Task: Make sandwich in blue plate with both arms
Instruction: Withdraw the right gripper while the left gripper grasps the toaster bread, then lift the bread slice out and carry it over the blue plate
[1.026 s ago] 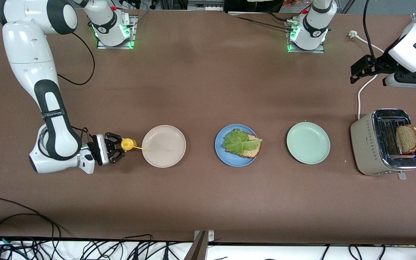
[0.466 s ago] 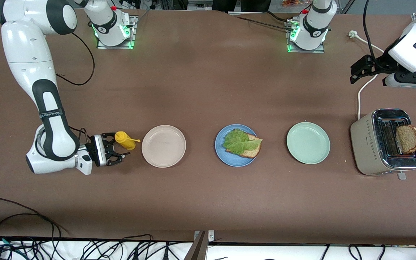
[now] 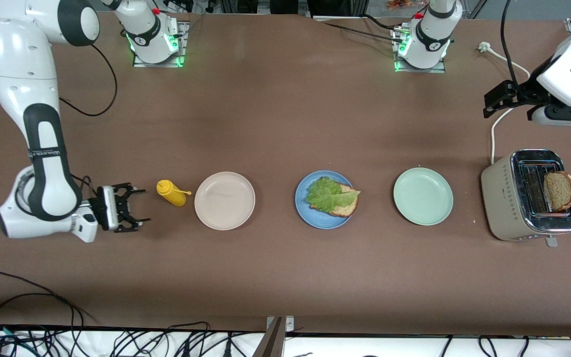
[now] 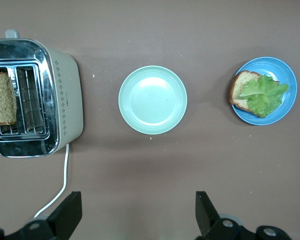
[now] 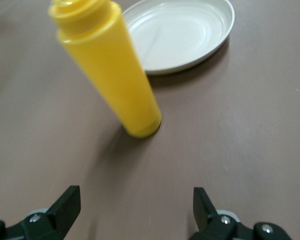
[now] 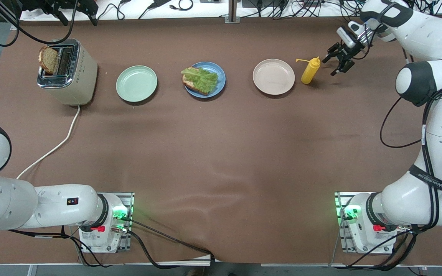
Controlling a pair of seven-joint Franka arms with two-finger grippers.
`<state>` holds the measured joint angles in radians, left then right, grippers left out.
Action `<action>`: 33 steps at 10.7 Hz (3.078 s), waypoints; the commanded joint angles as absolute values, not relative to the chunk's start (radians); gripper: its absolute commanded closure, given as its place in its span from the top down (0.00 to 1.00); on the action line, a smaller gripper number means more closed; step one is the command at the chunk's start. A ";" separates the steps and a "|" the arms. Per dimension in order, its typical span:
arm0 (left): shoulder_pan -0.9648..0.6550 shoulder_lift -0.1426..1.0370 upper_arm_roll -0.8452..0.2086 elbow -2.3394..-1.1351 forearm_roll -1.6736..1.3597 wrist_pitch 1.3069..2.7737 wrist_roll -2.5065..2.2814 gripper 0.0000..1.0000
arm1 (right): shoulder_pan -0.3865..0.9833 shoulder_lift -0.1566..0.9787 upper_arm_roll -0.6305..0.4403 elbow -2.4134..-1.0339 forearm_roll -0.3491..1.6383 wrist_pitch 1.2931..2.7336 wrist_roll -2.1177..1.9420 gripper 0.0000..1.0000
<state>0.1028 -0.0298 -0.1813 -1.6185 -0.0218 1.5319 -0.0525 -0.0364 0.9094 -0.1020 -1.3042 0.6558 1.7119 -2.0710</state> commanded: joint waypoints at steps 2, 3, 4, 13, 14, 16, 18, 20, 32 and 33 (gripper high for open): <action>0.202 0.014 -0.183 -1.595 -0.029 1.517 0.065 1.00 | -0.037 0.715 -0.126 -1.330 0.450 1.698 -1.869 1.00; 0.233 0.038 -0.178 -1.595 -0.028 1.517 0.159 1.00 | -0.037 0.662 -0.126 -1.353 0.392 1.697 -1.738 1.00; 0.292 0.063 -0.176 -1.594 -0.029 1.520 0.216 1.00 | -0.034 0.619 -0.123 -1.373 0.374 1.689 -1.635 1.00; 0.486 0.400 -0.170 -1.422 0.066 1.722 0.441 1.00 | 0.043 0.273 -0.051 -1.600 0.161 1.709 -0.769 1.00; 0.518 0.434 -0.170 -1.422 0.063 1.747 0.457 1.00 | 0.063 0.246 -0.042 -1.620 0.128 1.748 -0.697 1.00; 0.551 0.507 -0.172 -1.424 0.054 1.772 0.506 1.00 | 0.081 0.198 -0.017 -1.681 0.056 1.802 -0.528 1.00; 0.551 0.529 -0.172 -1.424 0.058 1.773 0.509 0.85 | 0.083 0.192 0.012 -1.681 0.026 1.799 -0.419 1.00; 0.548 0.529 -0.173 -1.425 0.064 1.767 0.512 0.25 | 0.080 0.193 0.009 -1.668 0.028 1.777 -0.422 1.00; 0.513 0.359 -0.285 -1.391 0.168 1.663 0.505 0.00 | 0.121 0.187 0.015 -1.660 -0.034 1.769 -0.241 1.00; 0.485 0.338 -0.313 -1.390 0.195 1.648 0.505 0.00 | 0.121 0.187 0.015 -1.660 -0.034 1.767 -0.242 1.00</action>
<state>0.5357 0.4147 -0.2629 -1.3965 0.1270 1.6983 0.4974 0.1142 0.2131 0.0129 -1.6394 -0.0101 1.7745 -0.2604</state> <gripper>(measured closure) 0.907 0.000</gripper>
